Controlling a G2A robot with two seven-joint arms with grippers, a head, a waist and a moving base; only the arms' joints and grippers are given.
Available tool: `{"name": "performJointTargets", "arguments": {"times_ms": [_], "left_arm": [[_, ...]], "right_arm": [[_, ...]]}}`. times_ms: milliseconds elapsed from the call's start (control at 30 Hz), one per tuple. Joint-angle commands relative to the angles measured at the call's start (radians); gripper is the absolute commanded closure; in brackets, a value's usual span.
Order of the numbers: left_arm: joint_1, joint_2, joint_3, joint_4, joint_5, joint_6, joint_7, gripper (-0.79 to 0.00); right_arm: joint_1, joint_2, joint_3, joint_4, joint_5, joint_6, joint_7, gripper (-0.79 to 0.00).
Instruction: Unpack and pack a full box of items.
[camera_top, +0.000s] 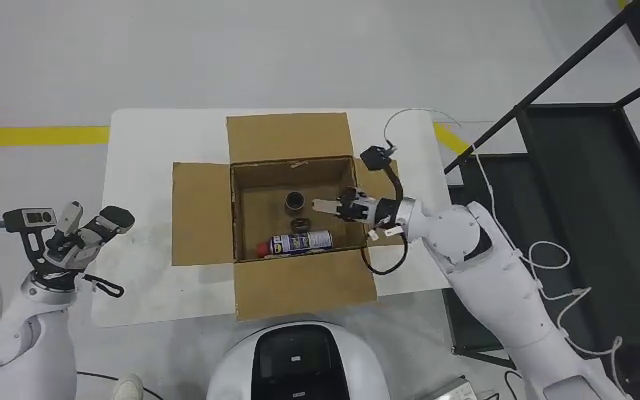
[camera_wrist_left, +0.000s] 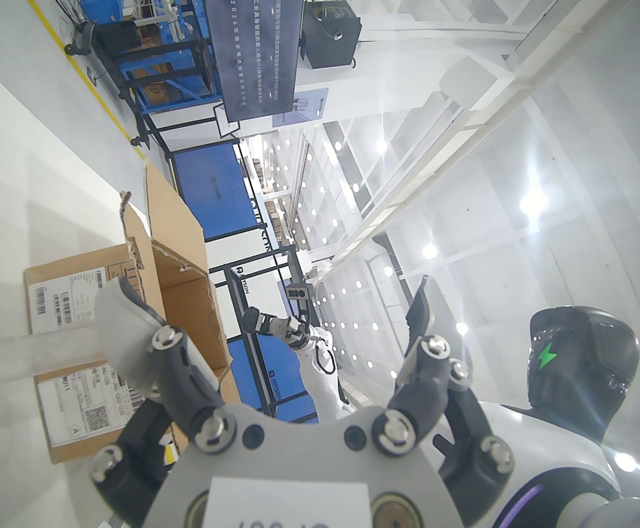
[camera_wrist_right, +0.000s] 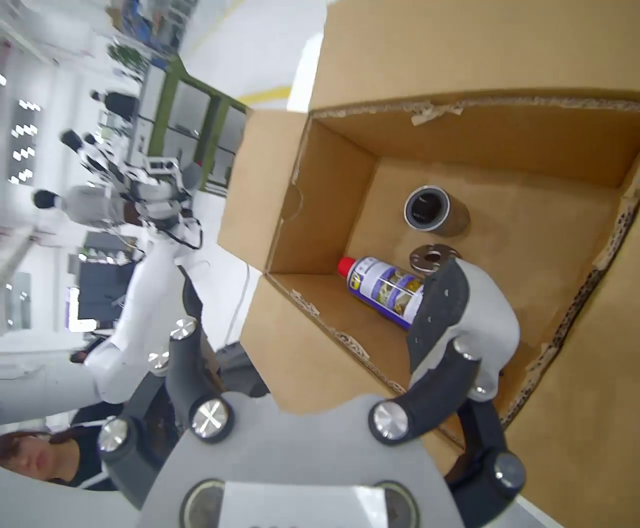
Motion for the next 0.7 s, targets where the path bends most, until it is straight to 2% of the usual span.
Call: {"name": "performJointTargets", "arguments": {"times_ms": [0,133,267,667], "left_arm": [[0.000,0.000,0.000,0.000,0.000,0.000,0.000,-0.785],[0.000,0.000,0.000,0.000,0.000,0.000,0.000,-0.785],[0.000,0.000,0.000,0.000,0.000,0.000,0.000,-0.785],[0.000,0.000,0.000,0.000,0.000,0.000,0.000,-0.785]], "right_arm": [[0.054,-0.010,-0.057,0.017,-0.046,0.051,0.004,-0.785],[0.148,-0.033,-0.169,0.065,-0.192,0.150,-0.040,-0.785],[0.223,-0.059,-0.267,0.130,-0.264,0.220,-0.040,-0.785],[0.223,-0.059,-0.267,0.130,-0.264,0.220,-0.040,-0.785]]}}
